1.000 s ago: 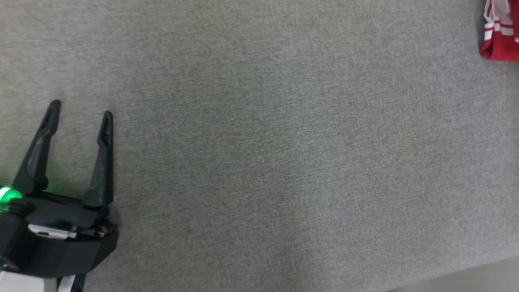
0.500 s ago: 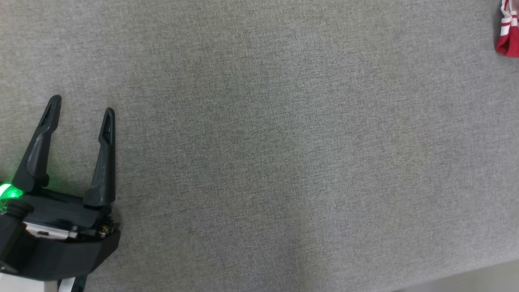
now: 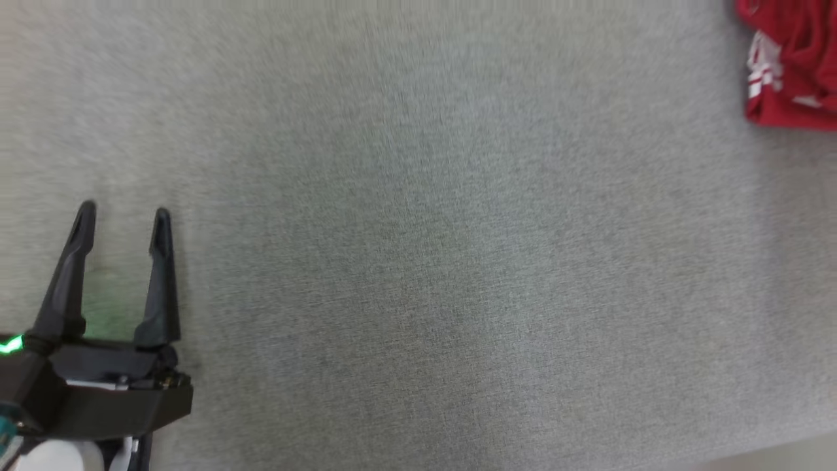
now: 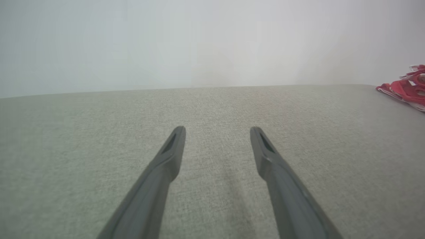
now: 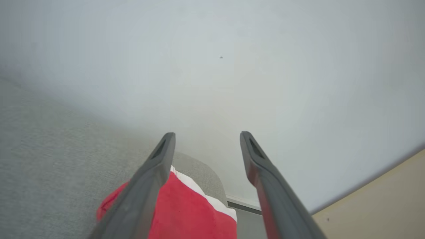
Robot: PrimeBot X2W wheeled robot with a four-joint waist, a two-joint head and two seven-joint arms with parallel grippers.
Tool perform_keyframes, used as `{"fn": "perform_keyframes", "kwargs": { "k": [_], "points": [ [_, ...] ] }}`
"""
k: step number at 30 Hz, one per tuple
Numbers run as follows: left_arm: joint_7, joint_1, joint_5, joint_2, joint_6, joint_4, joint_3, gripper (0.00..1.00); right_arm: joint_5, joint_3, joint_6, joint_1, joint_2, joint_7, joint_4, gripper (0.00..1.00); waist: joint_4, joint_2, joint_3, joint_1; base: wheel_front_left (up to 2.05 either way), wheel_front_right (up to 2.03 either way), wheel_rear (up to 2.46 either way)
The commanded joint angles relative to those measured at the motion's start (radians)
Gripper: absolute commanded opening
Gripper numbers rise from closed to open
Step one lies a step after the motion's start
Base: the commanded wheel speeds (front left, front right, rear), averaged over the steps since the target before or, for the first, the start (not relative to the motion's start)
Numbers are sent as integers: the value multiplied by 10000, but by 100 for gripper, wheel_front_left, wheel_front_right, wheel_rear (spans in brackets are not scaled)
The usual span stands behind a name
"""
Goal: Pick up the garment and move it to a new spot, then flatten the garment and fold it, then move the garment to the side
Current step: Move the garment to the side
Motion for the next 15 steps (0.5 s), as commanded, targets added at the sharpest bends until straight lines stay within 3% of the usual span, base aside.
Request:
{"fn": "perform_keyframes", "kwargs": {
  "k": [1, 10, 15],
  "points": [
    [1, 255, 35, -133, 33, 123, 145, 100, -93, 157, -5, 201, 423, -188, -92, 100, 310, -1, -1033, 0, 0, 0, 0],
    [1, 1037, 265, -728, 35, 732, 541, 100, -578, 191, -5, 1992, 2852, -1007, -718, 100, 935, -1, -2720, 0, 0, 0, 0],
    [1, 1308, 359, -893, 32, 1024, 597, 100, -730, 191, -5, 3419, 3761, -1348, -971, 100, 1283, -1, -3406, 0, 0, 0, 0]
  ]
}}
